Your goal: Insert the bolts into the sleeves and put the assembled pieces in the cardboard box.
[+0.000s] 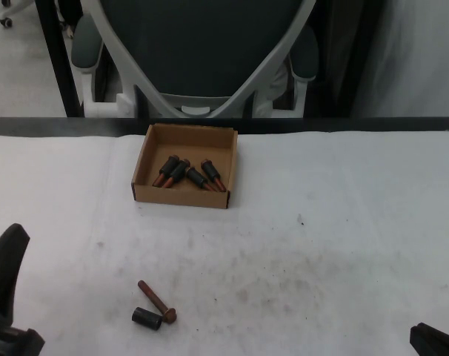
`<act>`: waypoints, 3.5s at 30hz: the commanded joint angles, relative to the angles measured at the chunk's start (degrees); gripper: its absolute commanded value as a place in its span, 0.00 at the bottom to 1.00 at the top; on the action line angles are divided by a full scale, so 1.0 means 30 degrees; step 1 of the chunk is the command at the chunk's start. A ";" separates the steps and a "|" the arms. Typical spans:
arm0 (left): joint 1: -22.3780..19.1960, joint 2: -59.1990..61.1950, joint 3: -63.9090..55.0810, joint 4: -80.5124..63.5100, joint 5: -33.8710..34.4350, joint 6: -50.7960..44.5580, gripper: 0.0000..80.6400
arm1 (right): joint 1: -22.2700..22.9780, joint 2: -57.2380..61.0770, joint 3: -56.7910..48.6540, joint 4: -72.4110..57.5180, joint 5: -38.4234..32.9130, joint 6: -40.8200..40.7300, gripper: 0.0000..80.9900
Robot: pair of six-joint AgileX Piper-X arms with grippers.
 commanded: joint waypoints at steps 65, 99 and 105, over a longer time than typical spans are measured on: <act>0.0001 -0.0133 -0.0330 -0.0075 0.1001 -0.0718 0.33 | 0.0016 0.1613 -0.1597 0.0409 -0.8300 0.2009 0.43; 0.0001 -0.0133 -0.0330 0.0505 0.1001 -0.0718 0.33 | -0.2346 2.3370 -1.7539 0.5030 -1.2327 -0.2199 0.39; 0.0001 -0.0133 -0.0330 0.0505 0.1001 -0.0718 0.33 | -0.3282 2.5744 -2.0319 0.6208 -1.4056 -0.2677 0.39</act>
